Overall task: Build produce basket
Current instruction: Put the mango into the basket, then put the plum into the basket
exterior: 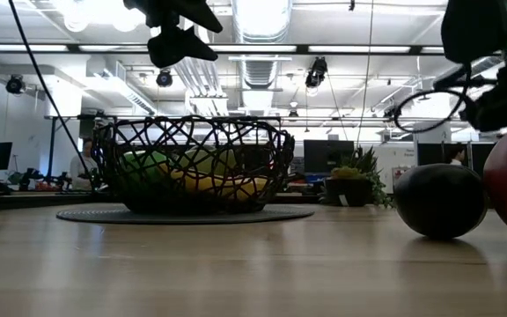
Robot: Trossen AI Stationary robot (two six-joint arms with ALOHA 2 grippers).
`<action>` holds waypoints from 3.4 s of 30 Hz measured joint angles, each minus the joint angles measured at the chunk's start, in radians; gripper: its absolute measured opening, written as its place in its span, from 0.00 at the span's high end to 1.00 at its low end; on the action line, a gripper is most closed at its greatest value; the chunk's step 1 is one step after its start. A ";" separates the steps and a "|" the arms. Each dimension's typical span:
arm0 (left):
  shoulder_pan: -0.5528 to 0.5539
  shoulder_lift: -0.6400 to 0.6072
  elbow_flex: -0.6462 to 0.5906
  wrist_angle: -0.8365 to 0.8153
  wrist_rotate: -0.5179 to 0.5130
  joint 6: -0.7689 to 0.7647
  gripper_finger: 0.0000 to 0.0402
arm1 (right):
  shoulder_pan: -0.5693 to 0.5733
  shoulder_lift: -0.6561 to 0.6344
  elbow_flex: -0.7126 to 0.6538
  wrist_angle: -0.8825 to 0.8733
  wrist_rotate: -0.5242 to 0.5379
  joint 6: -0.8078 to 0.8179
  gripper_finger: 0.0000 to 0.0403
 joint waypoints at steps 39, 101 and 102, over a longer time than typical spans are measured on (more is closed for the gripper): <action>0.001 -0.336 -0.108 -0.446 -0.428 -0.134 0.47 | -0.524 0.229 0.529 0.817 0.294 -0.494 0.58; -0.193 0.190 0.003 0.387 0.145 0.354 0.47 | 0.336 -0.067 0.474 -0.104 0.701 -0.069 0.19; -0.213 0.233 0.024 0.384 0.137 0.362 0.47 | 0.374 -0.081 0.451 -0.104 0.700 -0.026 0.19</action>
